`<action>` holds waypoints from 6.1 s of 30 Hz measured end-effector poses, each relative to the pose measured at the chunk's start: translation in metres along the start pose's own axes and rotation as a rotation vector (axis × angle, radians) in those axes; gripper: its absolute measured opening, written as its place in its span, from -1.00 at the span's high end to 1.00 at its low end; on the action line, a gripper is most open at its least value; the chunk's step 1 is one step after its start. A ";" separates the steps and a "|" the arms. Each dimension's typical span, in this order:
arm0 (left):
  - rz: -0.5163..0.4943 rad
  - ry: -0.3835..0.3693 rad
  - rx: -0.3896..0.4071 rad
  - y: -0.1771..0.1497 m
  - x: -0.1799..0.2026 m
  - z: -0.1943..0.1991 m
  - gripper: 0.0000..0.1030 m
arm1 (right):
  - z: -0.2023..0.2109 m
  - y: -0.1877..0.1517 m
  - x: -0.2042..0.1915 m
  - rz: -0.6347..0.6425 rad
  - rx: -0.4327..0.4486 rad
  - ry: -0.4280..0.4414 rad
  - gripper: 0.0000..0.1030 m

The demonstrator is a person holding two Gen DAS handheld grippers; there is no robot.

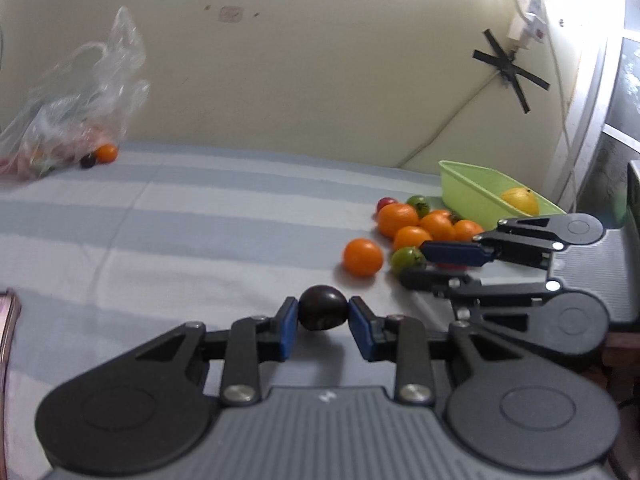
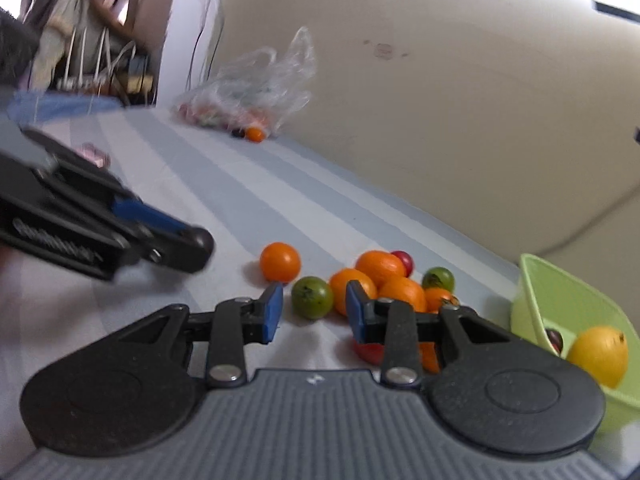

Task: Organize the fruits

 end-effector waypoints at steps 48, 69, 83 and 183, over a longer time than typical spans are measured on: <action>-0.233 -0.298 0.066 0.099 0.187 -0.087 0.17 | 0.092 -0.071 0.178 -0.391 0.150 -0.549 0.40; 0.122 0.019 0.078 0.035 -0.013 -0.007 0.15 | 0.090 -0.046 0.110 -0.398 0.185 -0.295 0.41; 0.026 -0.038 -0.014 0.026 0.021 -0.055 0.04 | 0.043 -0.016 0.046 -0.262 0.079 -0.099 0.40; -0.239 -0.138 0.071 0.106 0.193 -0.109 0.18 | 0.088 -0.083 0.194 -0.486 0.163 -0.577 0.34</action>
Point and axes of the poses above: each gripper's, at about its wrist camera, not at the fingertips, and z roughly against the way its jaws point, x to its right, y to its top, the point moved 6 cm from there along -z, roughly the way its jaws point
